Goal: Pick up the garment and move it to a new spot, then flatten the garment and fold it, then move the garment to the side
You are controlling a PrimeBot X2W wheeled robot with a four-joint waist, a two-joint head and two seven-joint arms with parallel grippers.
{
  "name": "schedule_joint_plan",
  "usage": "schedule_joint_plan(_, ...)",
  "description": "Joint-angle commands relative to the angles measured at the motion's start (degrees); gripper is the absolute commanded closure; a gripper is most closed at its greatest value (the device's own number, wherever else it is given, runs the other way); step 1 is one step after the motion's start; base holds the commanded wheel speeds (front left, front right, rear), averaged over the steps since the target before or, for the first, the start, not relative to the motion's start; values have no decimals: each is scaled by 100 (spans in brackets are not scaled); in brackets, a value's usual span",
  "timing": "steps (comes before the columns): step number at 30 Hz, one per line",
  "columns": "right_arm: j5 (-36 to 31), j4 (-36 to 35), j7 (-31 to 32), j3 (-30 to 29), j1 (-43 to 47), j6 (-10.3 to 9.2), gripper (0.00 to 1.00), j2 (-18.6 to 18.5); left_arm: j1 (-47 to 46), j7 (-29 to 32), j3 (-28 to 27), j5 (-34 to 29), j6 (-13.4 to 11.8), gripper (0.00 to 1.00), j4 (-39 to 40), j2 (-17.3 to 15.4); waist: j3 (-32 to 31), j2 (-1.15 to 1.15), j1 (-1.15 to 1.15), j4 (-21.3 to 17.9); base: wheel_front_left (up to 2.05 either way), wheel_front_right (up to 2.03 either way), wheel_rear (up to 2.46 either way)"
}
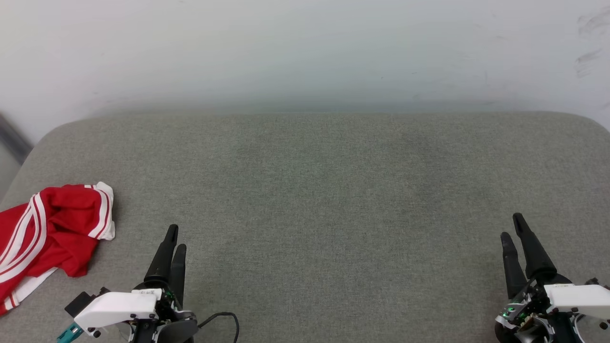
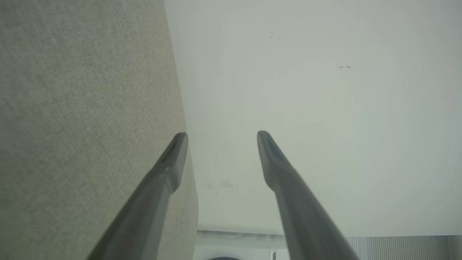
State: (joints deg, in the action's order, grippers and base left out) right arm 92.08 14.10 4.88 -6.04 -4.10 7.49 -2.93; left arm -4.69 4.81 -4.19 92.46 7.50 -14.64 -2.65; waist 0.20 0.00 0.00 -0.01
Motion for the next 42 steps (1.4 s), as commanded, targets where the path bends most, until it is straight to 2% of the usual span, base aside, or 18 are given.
schedule_joint_plan(1, -60, -168, -66, 27, -68, 0, 0, -8, -161, -60, 76, -2, 2, 0, 150, -14, -1, 0, 0, 1, 0, 0, 0)
schedule_joint_plan(11, -537, -379, -355, 194, 37, 0, 0, -137, -164, -350, 268, -380, 2, 0, 299, -18, -13, 0, 0, -4, 0, 0, 0)
schedule_joint_plan(28, -2704, -731, -749, 238, 94, 0, 0, -156, -208, -737, 447, -2752, 1, 0, 683, -20, -15, 0, 0, -10, 0, 0, 0)
schedule_joint_plan(42, -4686, -1111, -622, 298, 155, 0, 0, -196, -273, -1013, 647, -4613, 1, 0, 613, -160, -8, 0, 0, -25, 0, 0, 0)
